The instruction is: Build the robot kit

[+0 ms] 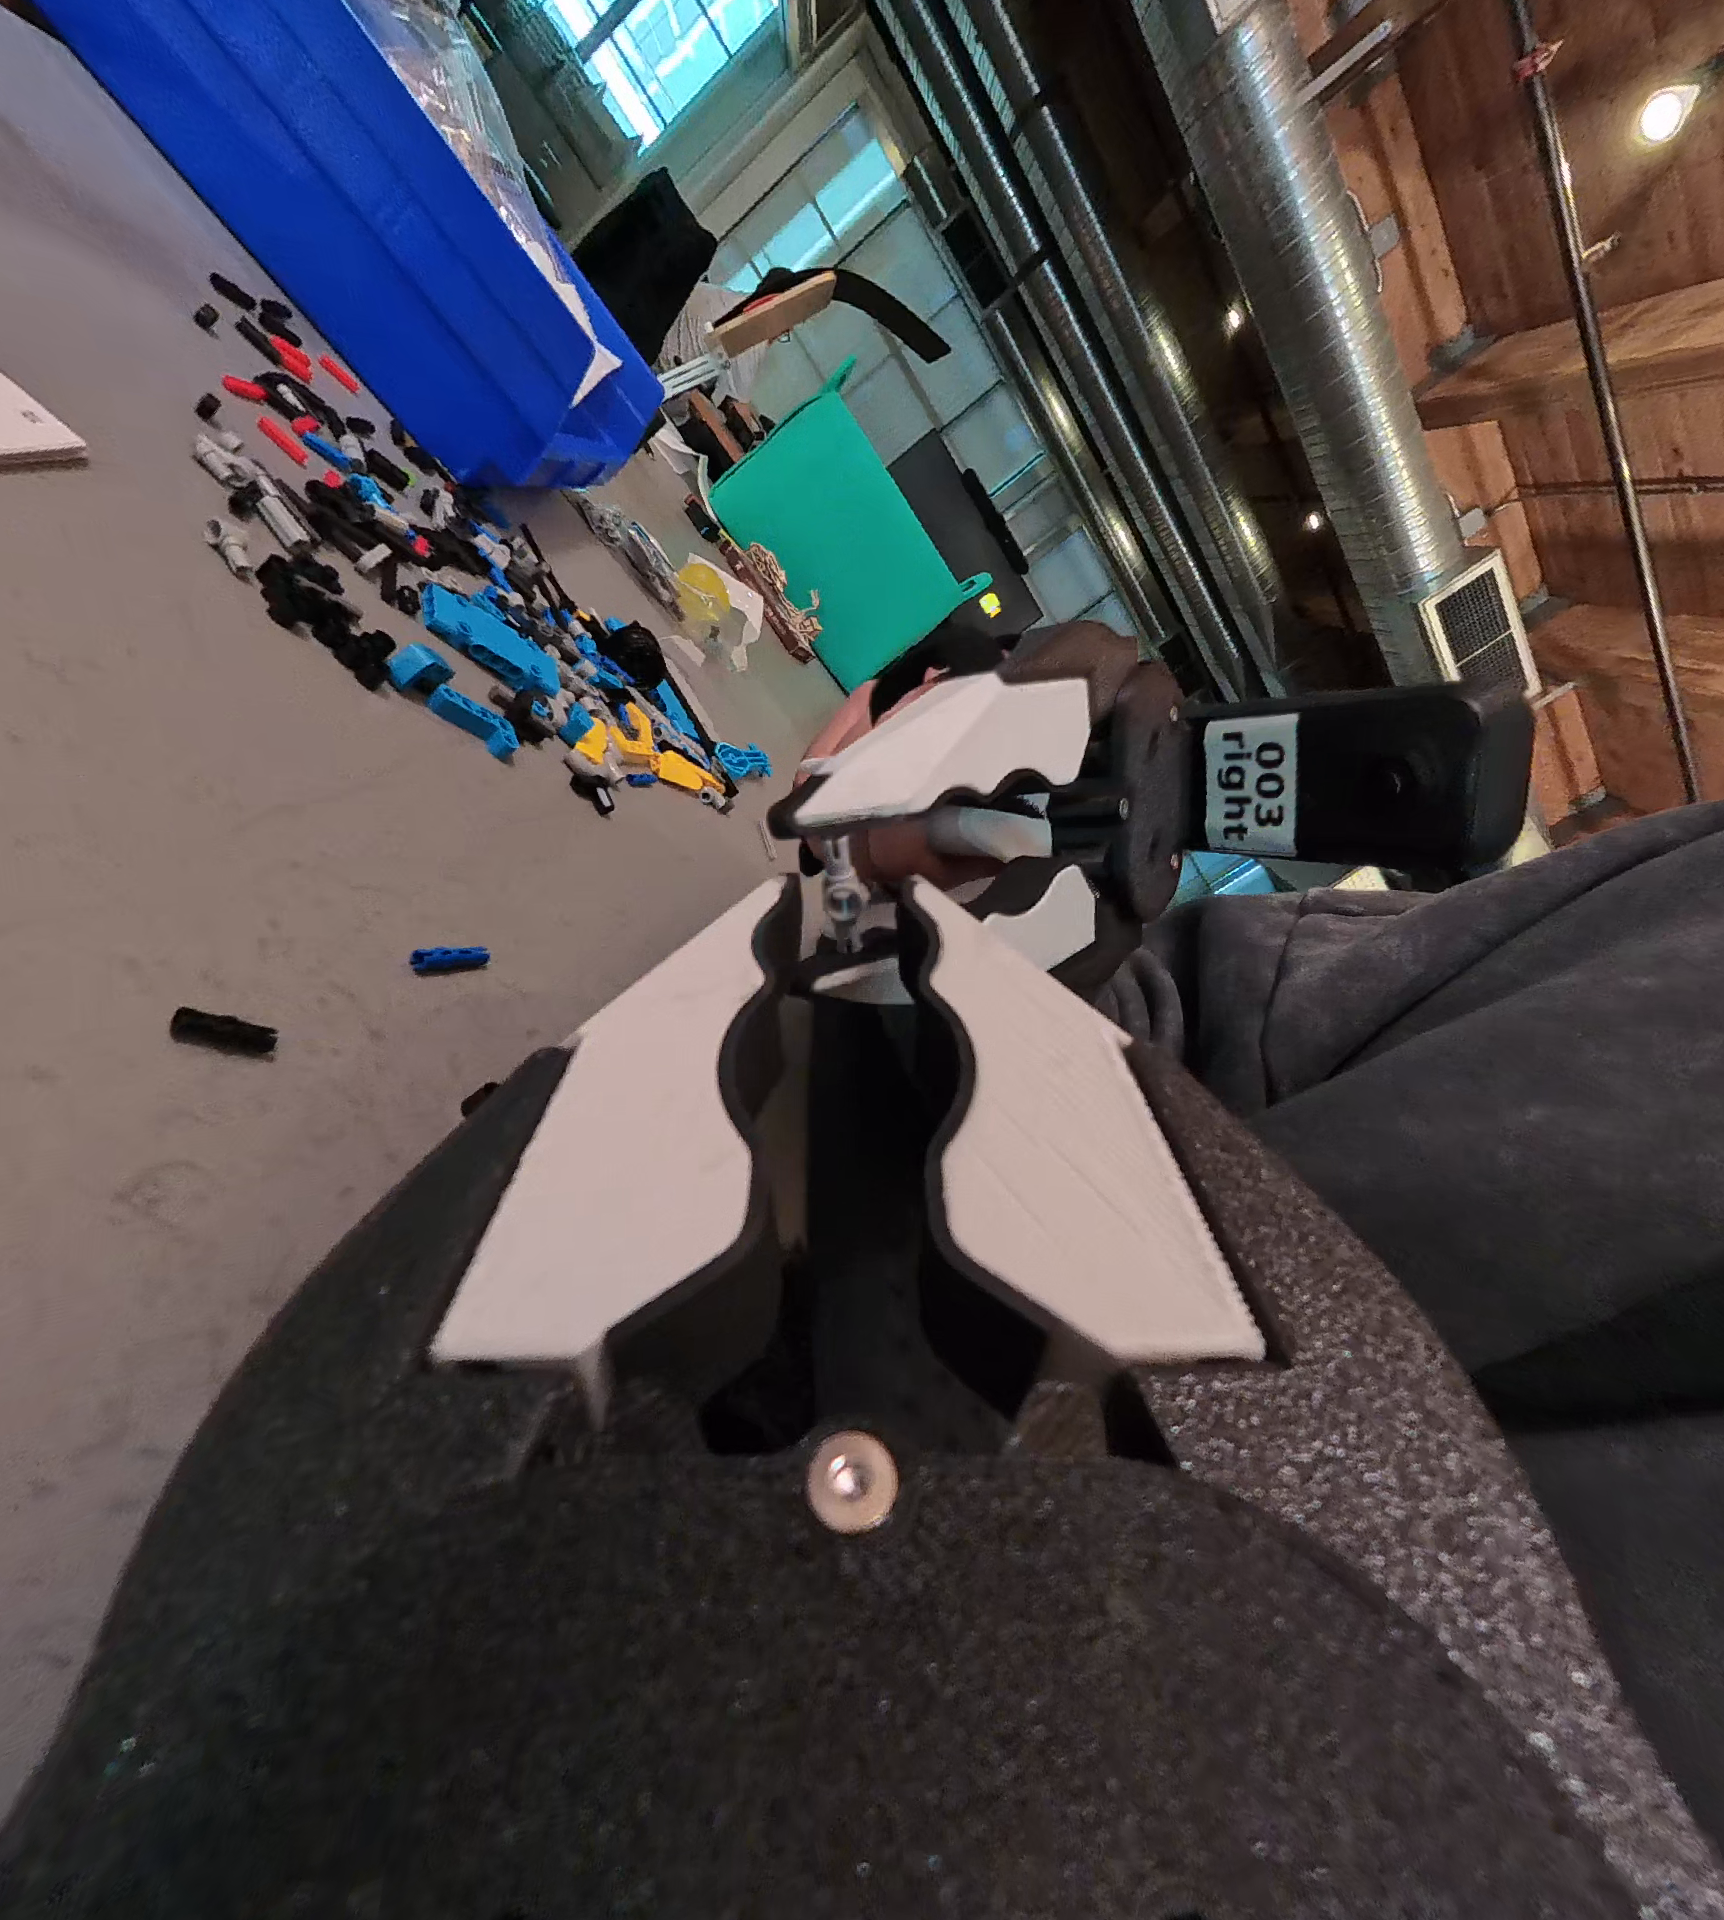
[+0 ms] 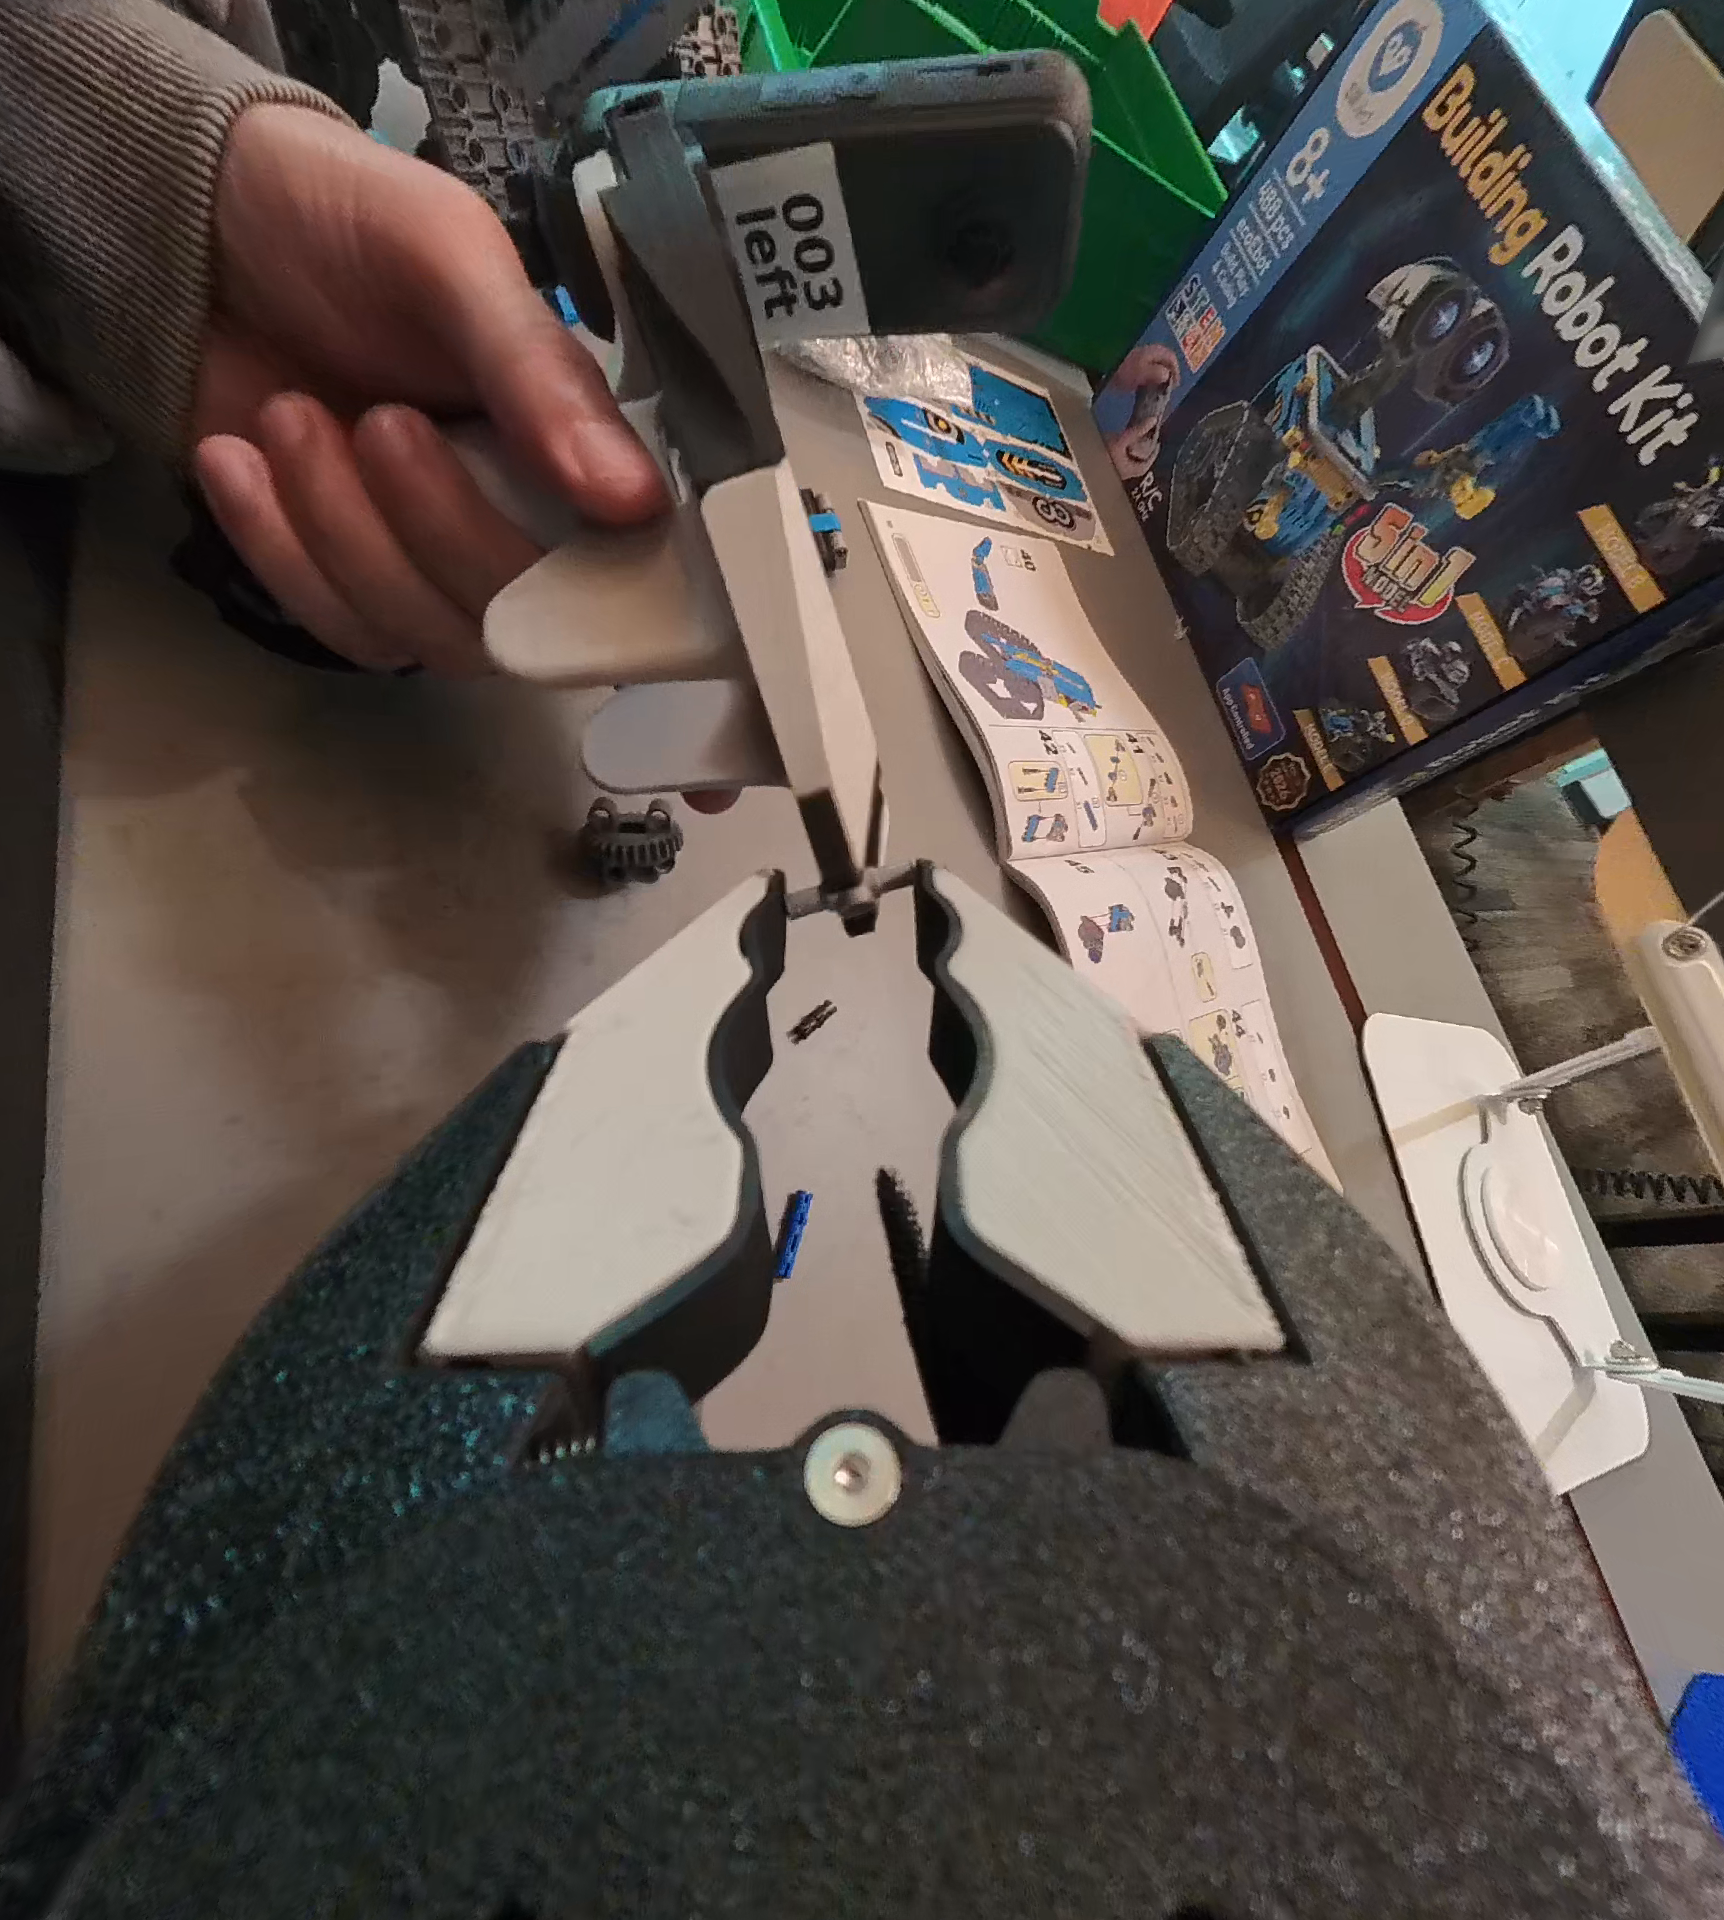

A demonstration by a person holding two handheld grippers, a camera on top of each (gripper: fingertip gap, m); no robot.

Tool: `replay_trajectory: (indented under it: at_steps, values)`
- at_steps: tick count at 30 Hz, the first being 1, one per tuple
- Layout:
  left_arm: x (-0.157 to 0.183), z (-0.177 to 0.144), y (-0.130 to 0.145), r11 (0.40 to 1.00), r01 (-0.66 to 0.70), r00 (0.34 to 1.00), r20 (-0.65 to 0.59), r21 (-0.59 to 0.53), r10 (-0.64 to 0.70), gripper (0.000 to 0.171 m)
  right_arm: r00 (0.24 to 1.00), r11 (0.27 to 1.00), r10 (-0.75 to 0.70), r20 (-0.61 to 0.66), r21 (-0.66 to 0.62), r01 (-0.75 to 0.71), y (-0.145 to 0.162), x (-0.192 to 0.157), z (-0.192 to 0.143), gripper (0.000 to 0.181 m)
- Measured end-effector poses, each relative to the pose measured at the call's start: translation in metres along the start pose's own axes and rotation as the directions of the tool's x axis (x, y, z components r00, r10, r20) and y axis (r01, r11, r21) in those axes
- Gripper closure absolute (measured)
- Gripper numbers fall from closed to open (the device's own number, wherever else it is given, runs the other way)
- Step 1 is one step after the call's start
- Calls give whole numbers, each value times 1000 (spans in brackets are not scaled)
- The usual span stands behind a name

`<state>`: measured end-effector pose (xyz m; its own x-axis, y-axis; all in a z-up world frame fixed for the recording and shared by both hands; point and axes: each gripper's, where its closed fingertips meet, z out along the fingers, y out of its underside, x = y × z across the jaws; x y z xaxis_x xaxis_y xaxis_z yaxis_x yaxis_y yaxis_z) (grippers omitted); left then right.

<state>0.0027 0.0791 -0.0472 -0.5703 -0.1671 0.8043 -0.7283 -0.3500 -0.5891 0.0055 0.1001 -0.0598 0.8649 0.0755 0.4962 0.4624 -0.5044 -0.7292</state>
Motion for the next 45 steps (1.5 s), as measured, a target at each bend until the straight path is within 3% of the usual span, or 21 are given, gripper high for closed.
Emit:
replay_trajectory:
  at_steps: [3,15,36,39,41,45]
  values:
    - [-3,-1,1,1000,8,1000,8,-5,-8,165,1000,1000,-2,1,-4,2,1,-1,2,156]
    - [-13,-3,5,999,-8,997,77,-43,12,165,1000,999,-5,2,-48,5,10,-4,8,156]
    - [-11,-5,4,999,13,999,53,-34,-11,165,1000,999,0,-7,-40,0,9,-2,6,156]
    - [-13,-9,7,997,-21,997,78,-73,27,165,993,993,109,47,-46,-107,9,-8,7,155]
    - [-22,-20,-2,997,-58,986,152,-43,63,165,971,974,222,85,-52,-219,12,-6,6,145]
    - [-50,-51,-29,989,-136,929,355,59,106,165,892,883,444,89,-216,-418,51,2,23,136]
